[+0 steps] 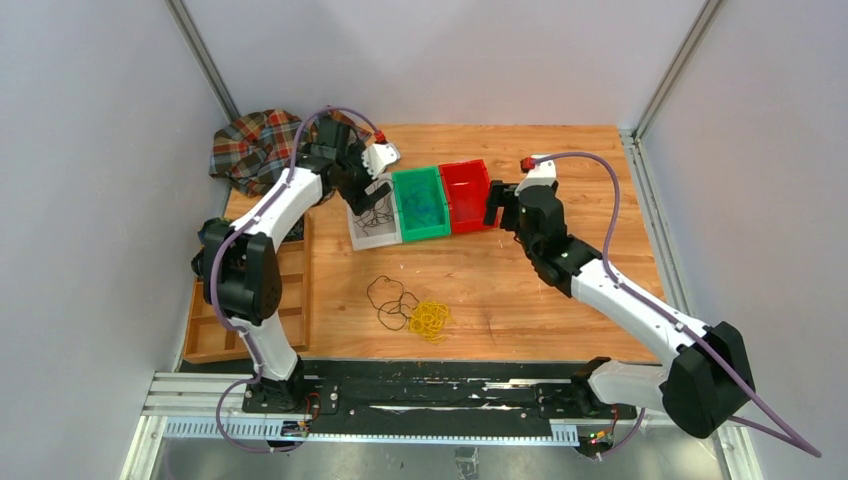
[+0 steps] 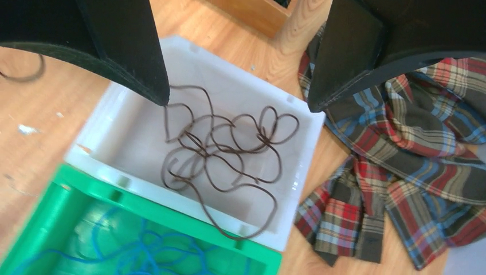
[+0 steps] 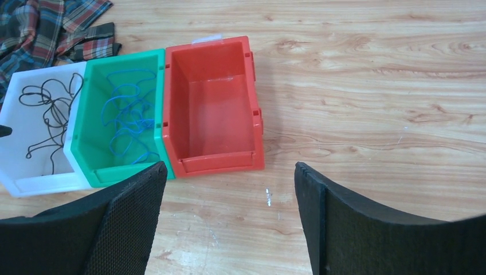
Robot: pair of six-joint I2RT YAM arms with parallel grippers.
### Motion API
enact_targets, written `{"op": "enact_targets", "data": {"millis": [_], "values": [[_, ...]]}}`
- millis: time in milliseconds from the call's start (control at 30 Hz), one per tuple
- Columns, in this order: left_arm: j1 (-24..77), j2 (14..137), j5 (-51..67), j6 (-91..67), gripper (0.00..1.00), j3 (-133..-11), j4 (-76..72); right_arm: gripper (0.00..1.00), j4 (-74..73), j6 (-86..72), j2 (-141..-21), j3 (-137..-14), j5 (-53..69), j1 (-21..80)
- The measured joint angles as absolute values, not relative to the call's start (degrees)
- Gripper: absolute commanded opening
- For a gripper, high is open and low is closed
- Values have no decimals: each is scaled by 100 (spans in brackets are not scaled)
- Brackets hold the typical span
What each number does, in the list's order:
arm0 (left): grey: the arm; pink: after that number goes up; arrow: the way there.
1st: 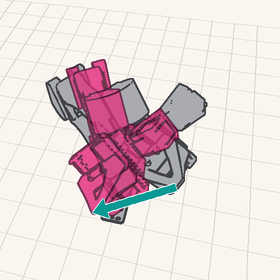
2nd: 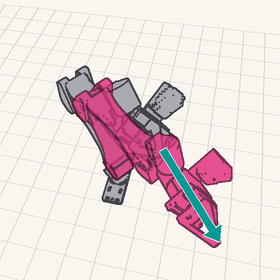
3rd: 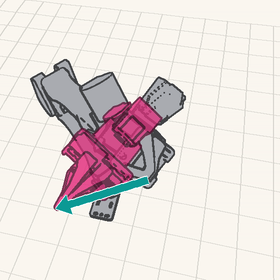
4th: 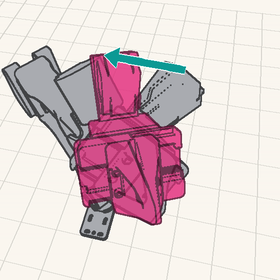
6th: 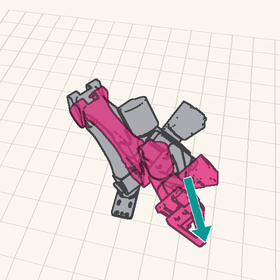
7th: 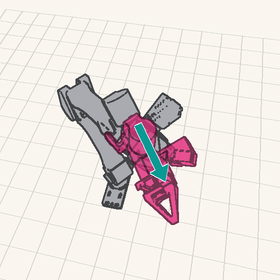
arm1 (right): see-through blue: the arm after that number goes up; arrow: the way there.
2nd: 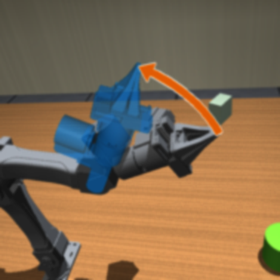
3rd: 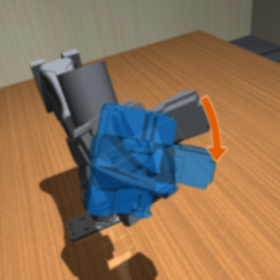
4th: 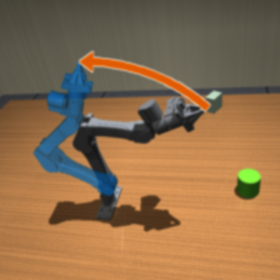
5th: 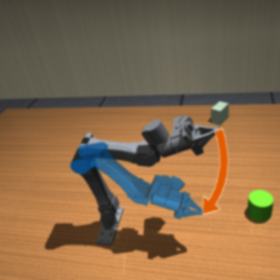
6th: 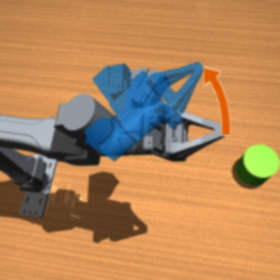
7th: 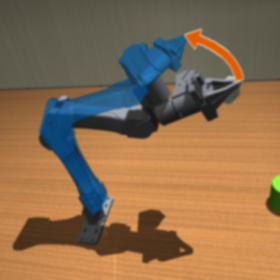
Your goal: Untangle the cables
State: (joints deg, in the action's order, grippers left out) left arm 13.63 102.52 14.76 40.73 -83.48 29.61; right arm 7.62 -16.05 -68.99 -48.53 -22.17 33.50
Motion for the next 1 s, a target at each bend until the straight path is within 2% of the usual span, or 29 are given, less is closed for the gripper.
{"op": "enact_targets", "data": {"millis": [200,367,467,667,767,900,1000], "values": [[1372,9714,2064,4451,97,-8438,4049,82,746,-1487,-6792,-4869,-2211,3669],[1833,8814,2508,4716,96,-7679,4475,80,917,-1490,-6770,-4722,-2204,3951],[2285,8731,2799,4932,93,-7244,4652,77,1085,-1492,-6661,-4458,-2119,4034],[2609,9515,2958,5422,80,-6969,4816,70,1581,-1496,-6029,-3741,-1944,4042],[2646,9878,2963,5601,77,-6923,4759,69,1741,-1496,-5760,-3544,-1918,4042],[2716,9937,2926,5682,70,-6619,4440,67,1857,-1500,-5596,-3420,-1905,4042],[2792,9937,2888,5708,56,-6436,4204,66,1872,-1511,-5599,-3415,-1887,4042]]}}
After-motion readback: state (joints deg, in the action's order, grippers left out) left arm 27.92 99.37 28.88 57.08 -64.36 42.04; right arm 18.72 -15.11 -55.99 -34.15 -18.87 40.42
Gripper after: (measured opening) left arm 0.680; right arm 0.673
